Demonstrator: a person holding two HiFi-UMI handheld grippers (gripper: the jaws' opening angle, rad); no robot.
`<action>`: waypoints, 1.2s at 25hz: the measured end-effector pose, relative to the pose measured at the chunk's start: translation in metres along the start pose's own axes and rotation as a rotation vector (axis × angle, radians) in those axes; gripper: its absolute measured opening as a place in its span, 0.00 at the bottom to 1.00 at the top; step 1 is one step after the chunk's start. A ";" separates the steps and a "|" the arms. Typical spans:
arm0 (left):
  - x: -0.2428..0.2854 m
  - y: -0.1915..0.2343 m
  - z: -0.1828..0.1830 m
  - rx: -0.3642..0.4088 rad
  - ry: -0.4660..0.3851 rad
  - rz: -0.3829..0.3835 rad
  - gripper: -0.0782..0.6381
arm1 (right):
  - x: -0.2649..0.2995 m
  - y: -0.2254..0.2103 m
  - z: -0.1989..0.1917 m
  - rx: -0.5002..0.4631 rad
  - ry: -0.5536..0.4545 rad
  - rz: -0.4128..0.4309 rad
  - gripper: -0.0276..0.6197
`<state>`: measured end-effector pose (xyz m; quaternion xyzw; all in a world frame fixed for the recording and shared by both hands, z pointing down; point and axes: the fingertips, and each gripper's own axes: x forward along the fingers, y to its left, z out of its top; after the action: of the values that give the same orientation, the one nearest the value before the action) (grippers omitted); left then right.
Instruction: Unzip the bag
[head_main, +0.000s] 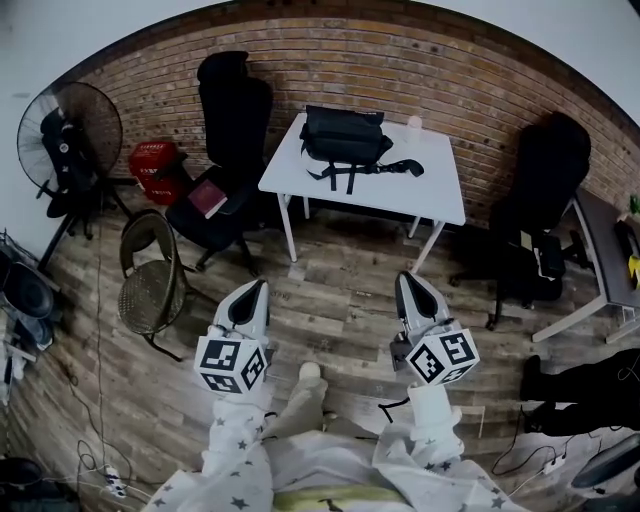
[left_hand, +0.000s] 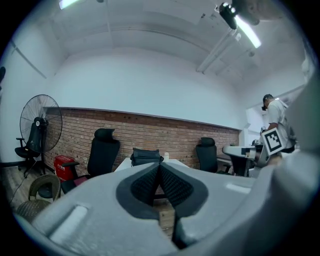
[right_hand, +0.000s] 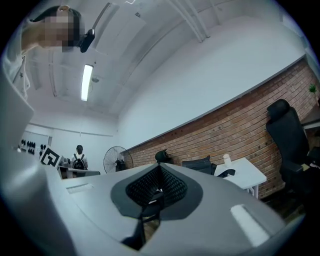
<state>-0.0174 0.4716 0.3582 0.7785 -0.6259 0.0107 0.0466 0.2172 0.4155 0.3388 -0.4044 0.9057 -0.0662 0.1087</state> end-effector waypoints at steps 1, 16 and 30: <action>0.004 0.001 -0.001 0.000 0.002 0.000 0.11 | 0.005 -0.003 -0.001 0.004 -0.001 0.001 0.03; 0.143 0.090 0.000 -0.045 0.029 -0.009 0.11 | 0.154 -0.060 -0.018 0.023 0.019 -0.014 0.03; 0.269 0.158 0.007 -0.049 0.058 -0.086 0.11 | 0.269 -0.110 -0.031 0.058 0.011 -0.090 0.03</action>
<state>-0.1140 0.1760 0.3810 0.8025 -0.5904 0.0158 0.0840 0.1142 0.1426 0.3537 -0.4411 0.8848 -0.0996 0.1126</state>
